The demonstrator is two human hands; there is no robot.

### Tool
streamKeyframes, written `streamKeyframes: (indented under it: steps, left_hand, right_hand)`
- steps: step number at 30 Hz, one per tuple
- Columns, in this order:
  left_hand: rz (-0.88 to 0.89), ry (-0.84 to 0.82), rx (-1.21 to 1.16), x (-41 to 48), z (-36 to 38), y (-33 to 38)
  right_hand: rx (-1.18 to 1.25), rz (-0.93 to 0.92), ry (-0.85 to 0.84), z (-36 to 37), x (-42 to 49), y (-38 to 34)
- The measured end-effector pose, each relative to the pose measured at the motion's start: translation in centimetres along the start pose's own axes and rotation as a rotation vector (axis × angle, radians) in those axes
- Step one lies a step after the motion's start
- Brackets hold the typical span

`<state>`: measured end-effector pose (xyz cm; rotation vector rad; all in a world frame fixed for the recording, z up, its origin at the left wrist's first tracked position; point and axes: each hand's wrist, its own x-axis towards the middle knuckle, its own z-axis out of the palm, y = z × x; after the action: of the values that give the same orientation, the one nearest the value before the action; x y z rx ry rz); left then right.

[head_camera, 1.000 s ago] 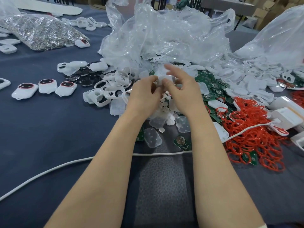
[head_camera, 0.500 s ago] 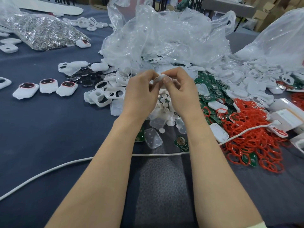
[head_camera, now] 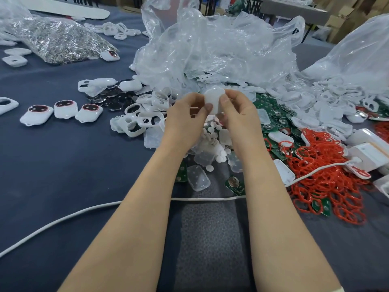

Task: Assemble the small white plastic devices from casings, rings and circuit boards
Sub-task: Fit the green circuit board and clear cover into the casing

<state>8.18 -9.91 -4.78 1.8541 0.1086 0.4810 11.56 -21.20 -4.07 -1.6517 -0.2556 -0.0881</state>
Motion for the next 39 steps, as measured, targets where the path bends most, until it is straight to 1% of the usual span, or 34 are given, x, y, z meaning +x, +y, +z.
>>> streamKeyframes:
  steps: [2,5,7,9,11,14,16,19,22,26,28,30,32,33,35,37,39]
  left_hand:
    - [0.000,0.014,-0.021,0.0,0.1,0.1]
    - [-0.035,0.015,-0.069,0.0,0.1,0.0]
    - [-0.075,-0.005,-0.158,-0.1,0.0,0.1]
    - [-0.083,-0.051,-0.230,-0.2,0.1,0.1]
    - [-0.064,-0.084,-0.235,-0.3,0.1,0.1]
    - [-0.040,-0.074,-0.201,-0.2,0.0,0.1]
    - [-0.024,-0.052,-0.146,0.0,0.1,-0.2]
    - [0.034,0.031,0.038,0.1,0.5,-0.5]
    - [0.072,0.077,0.141,0.1,0.7,-0.5]
    - [0.158,0.073,0.198,-0.3,0.9,-0.3]
    - [0.187,0.007,0.173,-0.6,1.0,-0.1]
    - [0.153,-0.034,0.081,-0.6,1.0,0.0]
    - [0.077,-0.015,-0.023,-0.4,0.8,0.2]
    - [0.044,0.009,-0.042,-0.2,0.7,0.1]
    - [-0.010,0.040,-0.029,0.1,0.5,0.0]
    - [-0.054,0.019,-0.014,0.2,0.4,-0.1]
    - [-0.077,-0.008,-0.019,0.2,0.4,-0.2]
  right_hand:
    - [-0.145,-0.037,-0.064,-0.2,-0.1,0.1]
    - [-0.241,-0.073,-0.098,-0.5,-0.1,0.3]
    - [-0.217,-0.068,-0.083,-0.7,0.0,0.4]
    - [-0.128,-0.034,-0.068,-0.7,0.0,0.5]
    - [-0.063,0.004,-0.042,-0.6,0.0,0.5]
    - [0.002,0.060,-0.057,-0.4,-0.1,0.6]
    - [-0.059,0.082,-0.068,-0.4,-0.2,0.5]
    - [-0.201,0.035,-0.001,-0.1,0.0,0.4]
    - [-0.216,-0.012,0.075,0.3,0.1,0.1]
    - [-0.234,-0.013,0.037,0.5,0.0,-0.1]
    - [-0.195,-0.008,0.034,0.3,-0.1,0.0]
    - [-0.047,0.055,0.031,0.0,-0.1,0.1]
    - [0.148,0.119,0.008,-0.2,-0.1,0.2]
    - [0.209,0.129,0.001,-0.2,0.0,0.2]
    - [0.230,0.123,0.003,0.0,0.1,0.1]
    - [0.188,0.111,-0.004,0.3,-0.1,0.0]
    - [0.167,0.104,-0.060,0.3,-0.3,-0.1]
